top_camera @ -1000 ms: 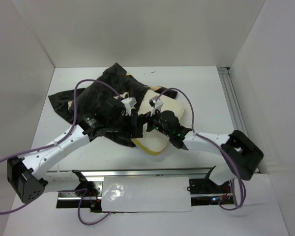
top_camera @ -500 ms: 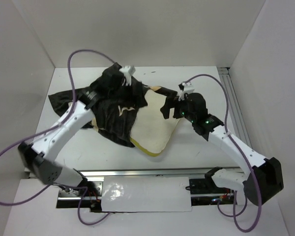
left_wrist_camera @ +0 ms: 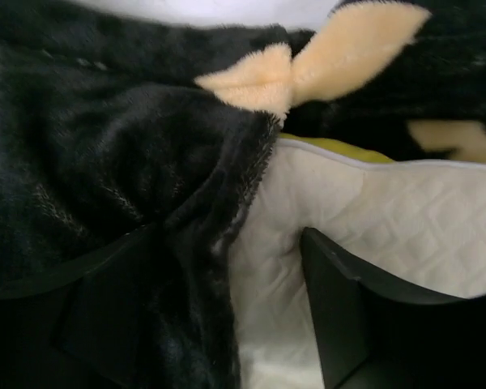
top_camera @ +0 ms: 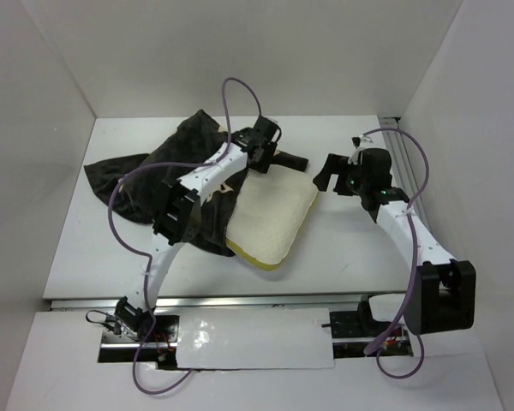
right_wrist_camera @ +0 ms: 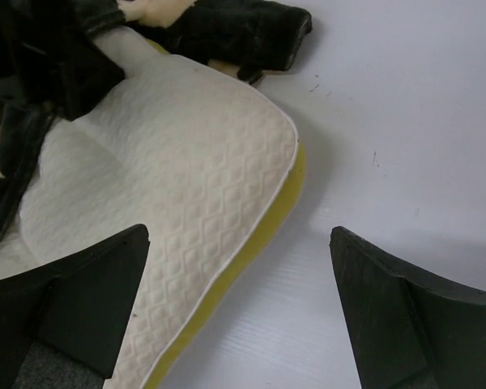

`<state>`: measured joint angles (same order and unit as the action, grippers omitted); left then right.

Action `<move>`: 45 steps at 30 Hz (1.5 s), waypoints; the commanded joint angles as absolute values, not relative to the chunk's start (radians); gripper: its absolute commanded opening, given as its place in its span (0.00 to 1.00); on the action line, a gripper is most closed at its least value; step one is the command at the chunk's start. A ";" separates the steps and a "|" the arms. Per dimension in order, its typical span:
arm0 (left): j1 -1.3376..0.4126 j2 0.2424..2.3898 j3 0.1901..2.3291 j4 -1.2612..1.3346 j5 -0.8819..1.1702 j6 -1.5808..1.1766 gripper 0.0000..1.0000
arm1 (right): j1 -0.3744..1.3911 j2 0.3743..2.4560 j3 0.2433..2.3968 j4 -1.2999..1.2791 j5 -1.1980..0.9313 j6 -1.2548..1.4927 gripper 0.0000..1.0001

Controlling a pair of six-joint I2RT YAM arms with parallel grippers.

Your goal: Put the pillow into the pillowcase

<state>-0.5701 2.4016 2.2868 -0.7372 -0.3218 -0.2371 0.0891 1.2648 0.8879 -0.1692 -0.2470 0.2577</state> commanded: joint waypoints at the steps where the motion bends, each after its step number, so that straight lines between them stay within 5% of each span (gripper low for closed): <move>1: -0.627 2.429 2.319 -0.655 -0.682 -0.135 0.80 | 0.069 1.278 0.881 -0.129 -0.333 0.268 1.00; 10: -0.652 2.381 2.220 -0.578 -0.804 -0.132 0.72 | 0.113 1.287 0.847 -0.121 -0.335 0.267 1.00; 45: -0.437 2.232 2.133 -0.605 -0.284 -0.209 0.65 | 0.224 1.400 0.945 -0.117 -0.219 0.247 1.00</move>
<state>-0.4812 2.3219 2.1685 -0.5926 -0.3557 -0.2123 0.2134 1.3853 0.8940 -0.1581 -0.2245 0.2630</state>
